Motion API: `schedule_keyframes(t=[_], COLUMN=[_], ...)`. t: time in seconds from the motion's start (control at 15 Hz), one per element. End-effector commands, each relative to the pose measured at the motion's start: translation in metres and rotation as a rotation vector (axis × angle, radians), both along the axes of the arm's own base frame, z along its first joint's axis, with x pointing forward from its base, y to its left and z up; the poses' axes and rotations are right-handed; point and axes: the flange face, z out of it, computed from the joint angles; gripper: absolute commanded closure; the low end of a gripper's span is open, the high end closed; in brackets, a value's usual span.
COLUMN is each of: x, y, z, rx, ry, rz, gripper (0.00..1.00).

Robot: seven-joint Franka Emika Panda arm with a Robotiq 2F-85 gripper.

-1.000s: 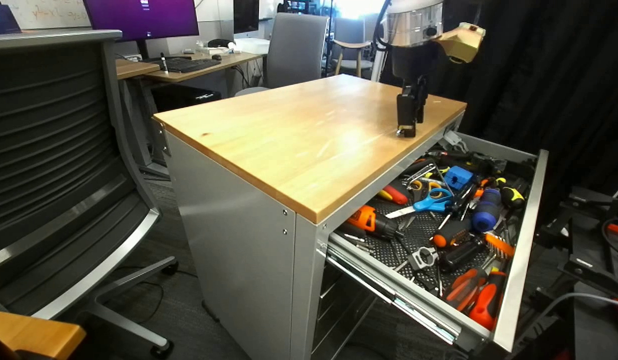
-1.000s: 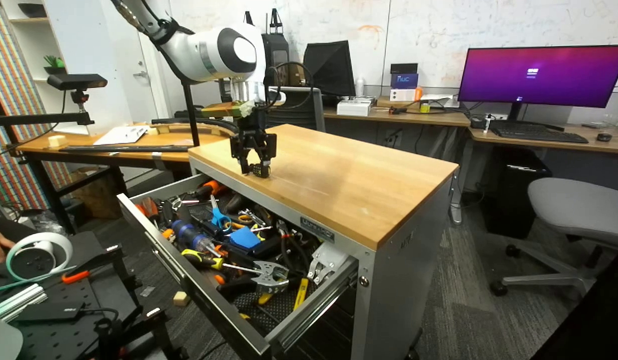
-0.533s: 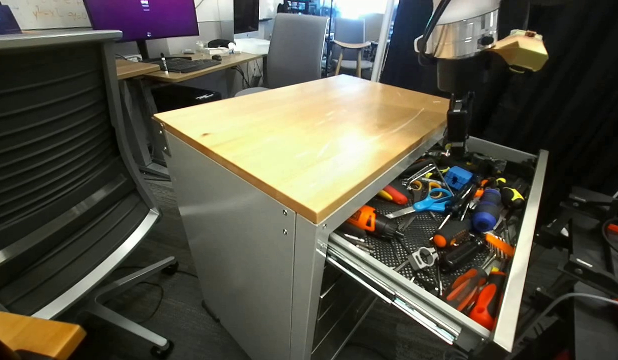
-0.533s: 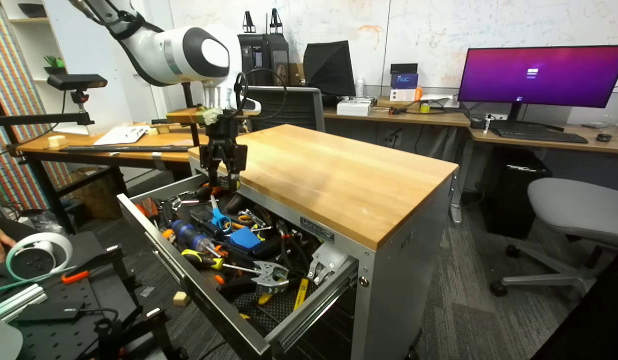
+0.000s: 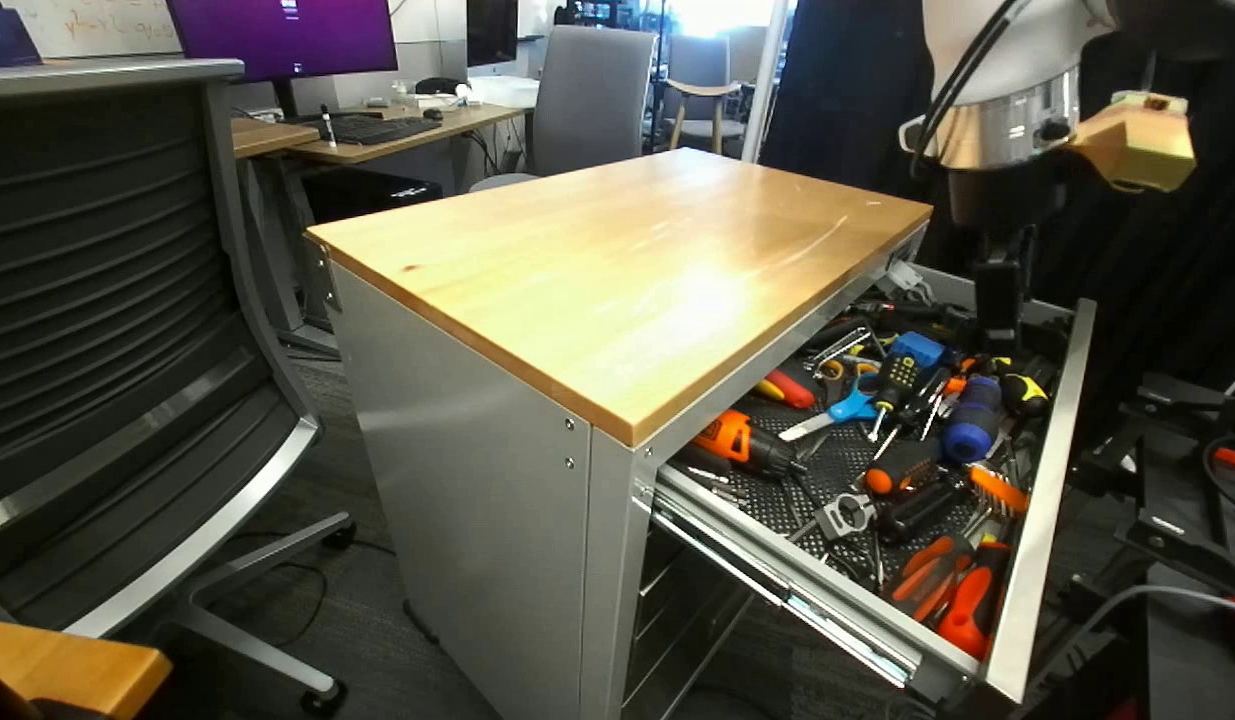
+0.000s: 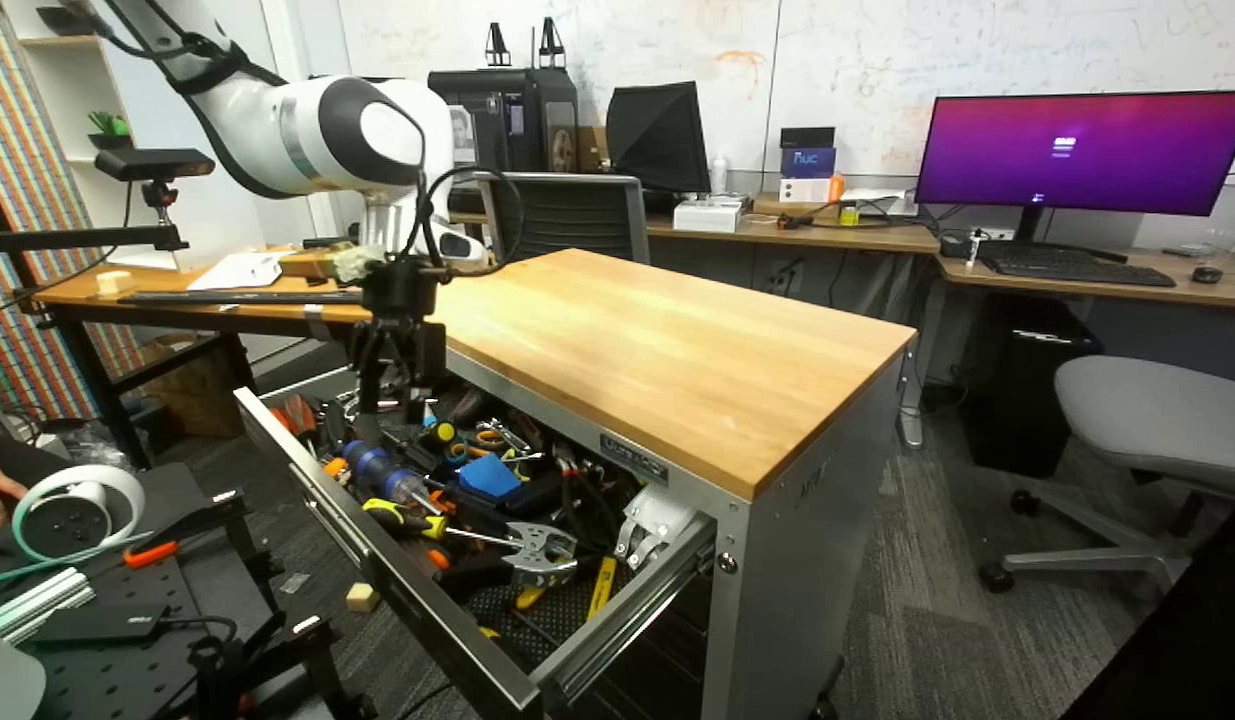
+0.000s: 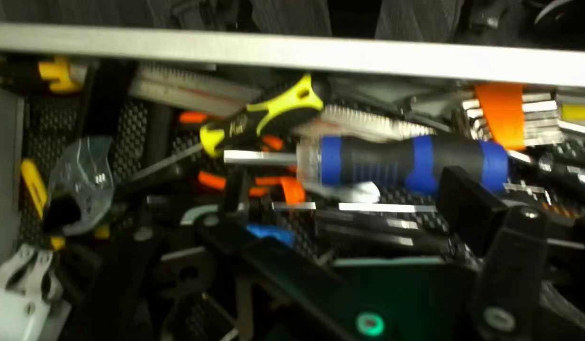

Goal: Put the screwdriver in the first top open drawer the close the drawer

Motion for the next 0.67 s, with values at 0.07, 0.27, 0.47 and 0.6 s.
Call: schedule_keyframes(t=[0.07,0.27,0.47,0.6], x=[-0.047,-0.057,-0.053,-0.045], y=[-0.036,-0.049,-0.052,-0.047], z=[-0.049,-0.066,-0.074,-0.078], rx=[0.009,0.025,0.038,0.036], ry=[0.213,0.285,0.29,0.261], rz=[-0.159,-0.225,-0.251,-0.253], gripper=[0.0,0.27,0.51,0.67])
